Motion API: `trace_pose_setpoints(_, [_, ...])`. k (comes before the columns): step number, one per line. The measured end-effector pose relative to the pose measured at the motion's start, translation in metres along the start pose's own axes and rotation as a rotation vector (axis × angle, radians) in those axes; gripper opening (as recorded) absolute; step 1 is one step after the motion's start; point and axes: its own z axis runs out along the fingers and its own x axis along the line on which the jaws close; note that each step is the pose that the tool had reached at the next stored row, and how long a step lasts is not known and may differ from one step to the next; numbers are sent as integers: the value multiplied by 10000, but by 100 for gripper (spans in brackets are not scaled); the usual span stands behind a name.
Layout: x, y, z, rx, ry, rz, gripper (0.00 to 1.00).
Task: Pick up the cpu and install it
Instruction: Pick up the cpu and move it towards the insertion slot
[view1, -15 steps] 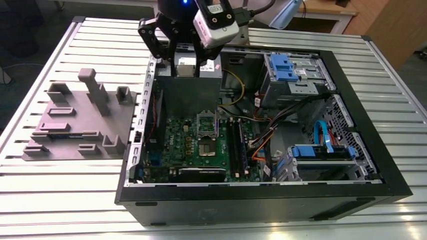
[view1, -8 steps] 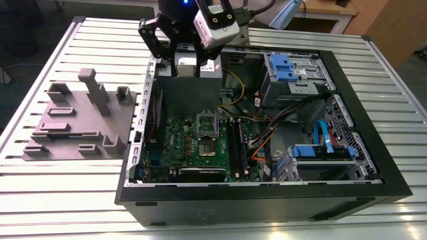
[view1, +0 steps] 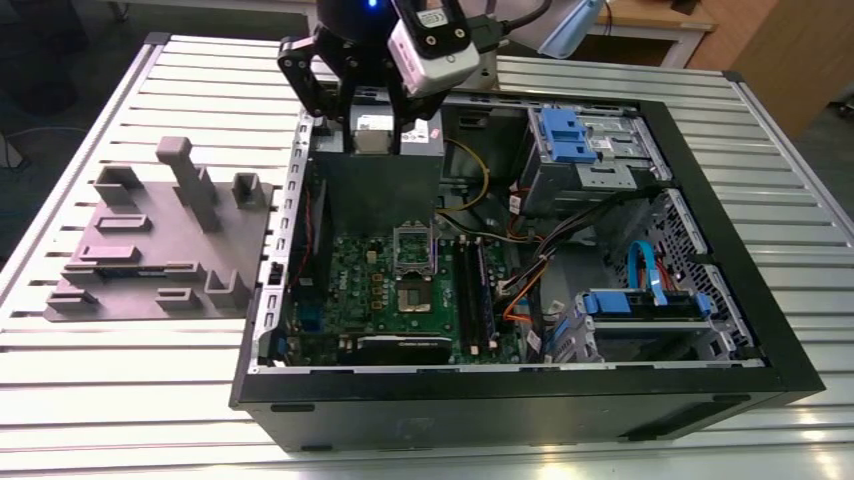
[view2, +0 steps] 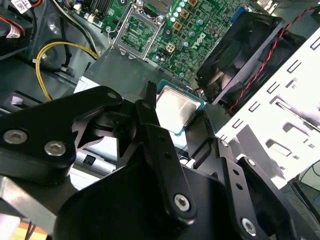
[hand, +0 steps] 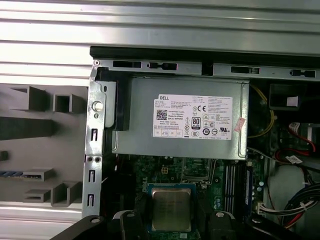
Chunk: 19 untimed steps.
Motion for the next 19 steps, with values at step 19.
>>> trace_pose_setpoints(19, [-127,-191,154,10,-9,290,47])
